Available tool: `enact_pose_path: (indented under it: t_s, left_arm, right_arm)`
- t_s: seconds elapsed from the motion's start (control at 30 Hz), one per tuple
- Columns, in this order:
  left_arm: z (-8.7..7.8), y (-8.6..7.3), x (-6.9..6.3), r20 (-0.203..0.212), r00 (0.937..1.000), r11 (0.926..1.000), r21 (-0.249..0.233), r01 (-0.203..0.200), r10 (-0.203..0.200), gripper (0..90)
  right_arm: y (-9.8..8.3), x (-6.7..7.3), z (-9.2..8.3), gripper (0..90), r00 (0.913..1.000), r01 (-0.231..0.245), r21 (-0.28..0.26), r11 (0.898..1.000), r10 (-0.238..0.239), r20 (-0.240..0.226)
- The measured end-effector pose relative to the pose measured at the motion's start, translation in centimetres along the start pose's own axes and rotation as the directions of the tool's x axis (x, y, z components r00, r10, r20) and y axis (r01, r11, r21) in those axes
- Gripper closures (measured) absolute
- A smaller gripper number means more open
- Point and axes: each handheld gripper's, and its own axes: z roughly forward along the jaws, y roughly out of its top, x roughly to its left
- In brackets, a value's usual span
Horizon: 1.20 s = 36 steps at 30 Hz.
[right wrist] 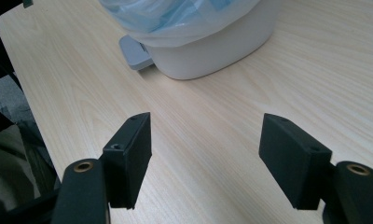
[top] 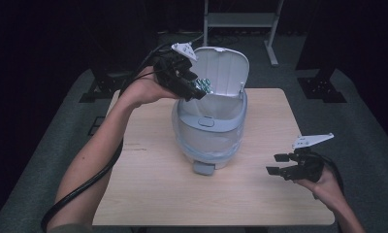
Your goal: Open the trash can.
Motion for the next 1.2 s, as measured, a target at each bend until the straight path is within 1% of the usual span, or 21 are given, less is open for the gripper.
enact_pose_path:
  t_s: [0.13,0.23,0.33,0.43,0.5,0.53,0.6,0.67,0.77,0.8,0.93,1.07,1.1,1.13,1.17,1.2]
  left_arm:
    - [0.6,0.1,0.2,0.012,0.9999,1.0000,-0.008,0.004,-0.004,33.5]
    - [0.8,0.2,0.3,0.013,0.9999,0.9999,-0.010,0.006,-0.006,33.5]
    - [1.2,0.4,0.4,0.012,0.9999,0.9999,-0.009,0.007,-0.007,33.5]
    - [1.8,0.6,0.5,0.013,0.9999,0.9999,0.007,-0.008,0.007,33.5]
    - [2.2,0.7,0.5,0.007,1.0000,0.9999,0.010,-0.007,0.007,33.4]
    - [2.5,0.8,0.6,0.008,1.0000,1.0000,0.005,0.000,0.000,31.4]
    - [2.6,0.9,0.7,0.007,1.0000,1.0000,0.010,-0.001,0.001,29.0]
    - [2.6,0.8,0.8,0.015,0.9999,0.9999,0.011,0.002,-0.002,29.0]
    - [2.5,0.8,0.8,0.012,0.9999,0.9999,0.010,0.005,-0.005,29.2]
    - [2.4,0.8,0.9,0.013,0.9999,1.0000,0.009,0.001,-0.001,30.2]
    - [2.0,0.7,1.0,0.018,0.9998,0.9999,0.007,0.013,-0.013,32.9]
    - [1.6,0.8,1.0,0.023,0.9995,0.9998,0.004,0.020,-0.020,40.9]
    - [1.5,0.8,1.0,0.025,0.9995,0.9998,0.005,0.017,-0.017,40.9]
    - [1.3,0.8,1.1,0.028,0.9995,0.9999,0.007,0.014,-0.014,44.8]
    - [1.2,0.8,1.1,0.031,0.9994,0.9999,0.007,0.015,-0.015,44.8]
    - [1.1,0.8,1.1,0.032,0.9993,0.9998,0.005,0.018,-0.018,46.9]
  right_arm:
    - [-0.1,0.0,-0.1,33.0,1.0000,0.002,0.001,1.000,-0.002,-0.002]
    - [-0.1,0.0,-0.2,33.0,1.0000,0.005,0.000,1.000,-0.005,0.000]
    - [0.0,0.0,-0.4,33.3,1.0000,0.002,-0.004,1.000,-0.002,0.002]
    - [0.1,0.0,-0.5,33.4,1.0000,0.004,-0.008,1.000,-0.004,0.001]
    - [0.1,-0.1,-0.5,33.6,1.0000,0.004,-0.006,1.000,-0.004,-0.001]
    - [0.1,-0.1,-0.5,33.6,1.0000,0.004,-0.004,1.000,-0.004,-0.003]
    - [0.1,-0.1,-0.4,33.6,1.0000,0.002,-0.003,1.000,-0.002,-0.006]
    - [0.0,-0.1,-0.3,33.6,1.0000,0.002,-0.001,1.000,-0.002,-0.006]
    - [0.0,-0.2,-0.3,33.6,1.0000,0.003,0.000,1.000,-0.003,-0.005]
    - [0.1,-0.2,-0.3,33.6,1.0000,0.002,0.000,1.000,-0.002,-0.006]
    - [0.2,-0.1,-0.3,33.6,1.0000,0.004,-0.002,1.000,-0.004,-0.007]
    - [0.4,0.0,-0.3,33.6,0.9999,0.007,-0.003,1.000,-0.007,-0.007]
    - [0.4,0.0,-0.3,33.6,0.9999,0.007,-0.004,1.000,-0.007,-0.009]
    - [0.4,0.0,-0.2,33.6,0.9999,0.008,-0.002,1.000,-0.009,-0.008]
    - [0.4,0.0,-0.2,33.6,0.9999,0.008,-0.002,1.000,-0.009,-0.008]
    - [0.5,0.1,-0.2,33.6,0.9999,0.009,-0.002,1.000,-0.009,-0.008]
